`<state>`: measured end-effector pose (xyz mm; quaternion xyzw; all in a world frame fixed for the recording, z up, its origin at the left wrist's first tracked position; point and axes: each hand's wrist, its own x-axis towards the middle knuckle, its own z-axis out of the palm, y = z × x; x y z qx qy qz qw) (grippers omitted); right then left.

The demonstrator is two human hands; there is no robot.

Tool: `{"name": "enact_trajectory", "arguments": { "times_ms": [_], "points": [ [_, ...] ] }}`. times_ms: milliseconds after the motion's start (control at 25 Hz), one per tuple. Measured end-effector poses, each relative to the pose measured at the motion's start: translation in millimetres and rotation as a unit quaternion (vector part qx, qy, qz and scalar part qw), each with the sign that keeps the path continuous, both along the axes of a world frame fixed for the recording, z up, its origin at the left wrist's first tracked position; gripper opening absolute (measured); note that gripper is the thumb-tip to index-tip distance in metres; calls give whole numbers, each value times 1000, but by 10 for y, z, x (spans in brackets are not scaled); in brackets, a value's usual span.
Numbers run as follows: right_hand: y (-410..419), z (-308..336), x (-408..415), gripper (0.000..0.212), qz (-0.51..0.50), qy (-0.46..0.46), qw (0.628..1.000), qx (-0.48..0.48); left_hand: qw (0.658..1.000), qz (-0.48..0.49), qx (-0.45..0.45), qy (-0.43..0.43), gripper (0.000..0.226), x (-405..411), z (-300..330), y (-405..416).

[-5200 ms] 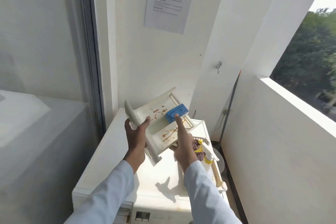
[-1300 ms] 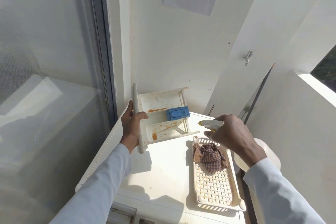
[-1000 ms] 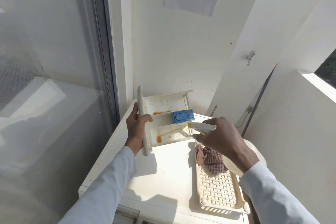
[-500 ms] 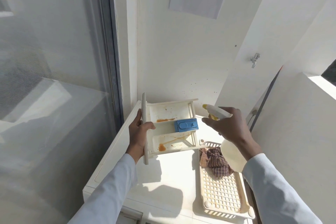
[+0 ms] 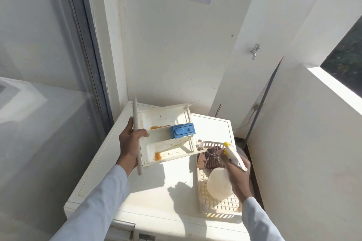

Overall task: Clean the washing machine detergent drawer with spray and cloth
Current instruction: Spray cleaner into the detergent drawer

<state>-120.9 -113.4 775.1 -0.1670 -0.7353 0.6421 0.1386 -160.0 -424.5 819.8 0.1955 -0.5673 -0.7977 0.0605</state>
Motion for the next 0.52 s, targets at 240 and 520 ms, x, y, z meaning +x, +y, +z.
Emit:
{"name": "enact_trajectory", "arguments": {
  "times_ms": [240,520],
  "points": [
    [-59,-107,185,39,37,20,999,-12,1000,-6,-14,-8,53,-101,-88,151],
    [552,157,252,78,314,-161,873,337,1000,-8,-23,-12,59,-256,-122,213]
  ]
}}
